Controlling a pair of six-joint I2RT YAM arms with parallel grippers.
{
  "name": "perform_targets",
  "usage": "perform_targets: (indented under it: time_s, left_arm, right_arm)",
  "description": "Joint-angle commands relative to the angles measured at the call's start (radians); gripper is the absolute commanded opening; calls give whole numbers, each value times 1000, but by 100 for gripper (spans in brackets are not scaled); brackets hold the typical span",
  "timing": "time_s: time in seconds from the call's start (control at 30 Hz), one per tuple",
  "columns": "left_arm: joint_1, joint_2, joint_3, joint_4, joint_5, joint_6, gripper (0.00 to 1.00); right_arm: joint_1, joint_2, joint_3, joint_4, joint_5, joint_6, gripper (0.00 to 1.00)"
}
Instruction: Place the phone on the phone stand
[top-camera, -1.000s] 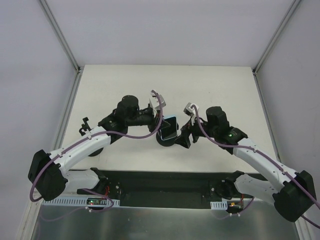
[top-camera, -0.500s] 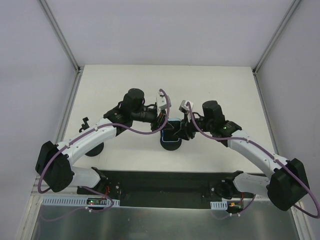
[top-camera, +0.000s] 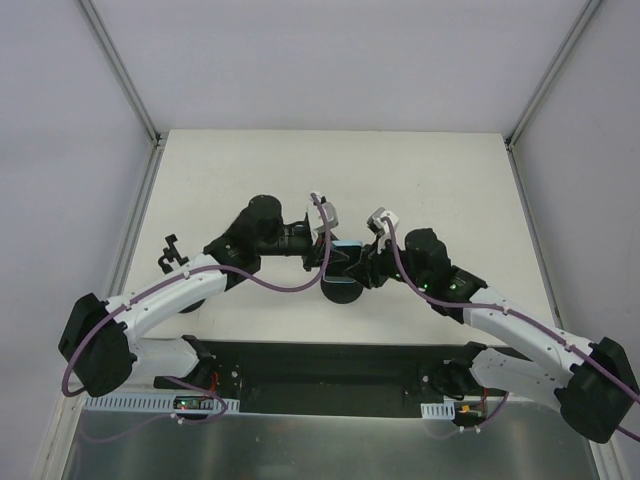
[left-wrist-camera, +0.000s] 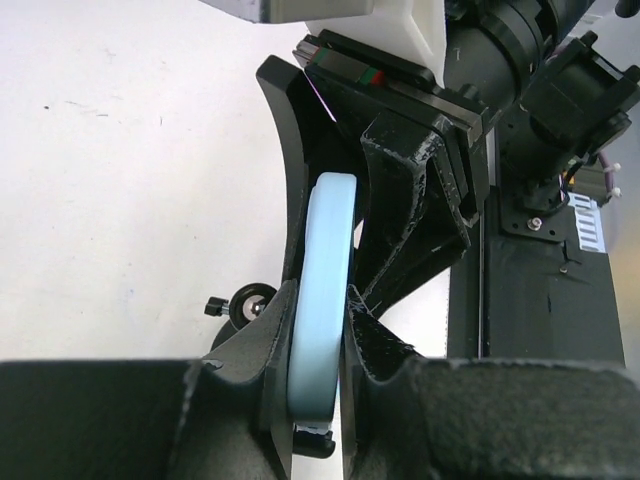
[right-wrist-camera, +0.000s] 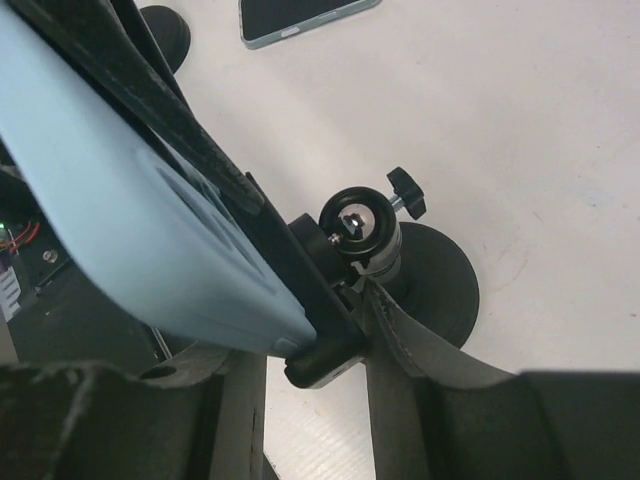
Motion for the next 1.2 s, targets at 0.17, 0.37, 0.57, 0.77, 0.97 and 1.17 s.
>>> perform_targets:
  time_s: [0.17,0.37,0.57,0.77,0.97,1.17]
  left_arm:
    - [-8,-14,-53,128,-208,-149,63]
    - [4,-150,-7,-25,-205,-254,93]
    - [7,-288,182,-373,-544,-292,97]
    - [13,-376,223,-399,-893,-289,99]
    - [21,-384,162,-372,-1001,-223,99]
    - [7,-428,127,-379,-984,-157,99]
  right_arm:
    - [22,4,123,-110,108,182,87]
    - [25,-113,139,-295,129,183,100]
    - [135,-134,195,-427,334,319,97]
    - [285,-63,385,-619,680,423,97]
    - [385,91,554,-728,801,458,97]
    - [430,200,640,-753,897,484,97]
